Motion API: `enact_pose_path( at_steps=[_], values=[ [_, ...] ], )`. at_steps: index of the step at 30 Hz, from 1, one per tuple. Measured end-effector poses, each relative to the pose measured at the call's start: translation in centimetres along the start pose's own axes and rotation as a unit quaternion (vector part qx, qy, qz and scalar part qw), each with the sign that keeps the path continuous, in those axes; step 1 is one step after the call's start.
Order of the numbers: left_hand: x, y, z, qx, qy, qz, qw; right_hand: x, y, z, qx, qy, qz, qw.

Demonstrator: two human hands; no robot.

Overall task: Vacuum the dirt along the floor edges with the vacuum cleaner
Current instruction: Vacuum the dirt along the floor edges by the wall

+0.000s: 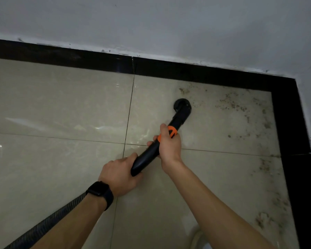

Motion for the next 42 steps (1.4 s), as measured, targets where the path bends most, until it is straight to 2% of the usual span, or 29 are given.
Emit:
enact_pose_path(
  at_steps=[9,16,27,42],
  values=[
    [0.0,1.6,-2.3,0.022,0.006,0.001,1.0,0.0,-2.7,-0.1,0.014,-0.007,-0.009,1.0],
    [2.0,1.4,-3.2,0.027,-0.012,-0.028,0.999,1.8,-2.5,1.9,0.011,-0.024,0.027,0.999],
    [4.2,0.7,-3.1,0.039,-0.019,-0.045,0.998,3.6,-1.8,3.4,0.003,-0.029,0.03,0.999],
    [7.9,-0.2,-4.0,-0.009,-0.014,-0.054,0.998,6.1,-1.7,6.5,-0.005,-0.045,0.018,0.999]
  ],
)
Point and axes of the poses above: each hand's wrist, its own x-axis towards the middle knuckle, its own y-axis out of the palm, z = x × y, the point moved 4 cm from there along x, towards the middle knuckle, and after that the axes turned 11 degrees about -x, right-handed, at the moved point
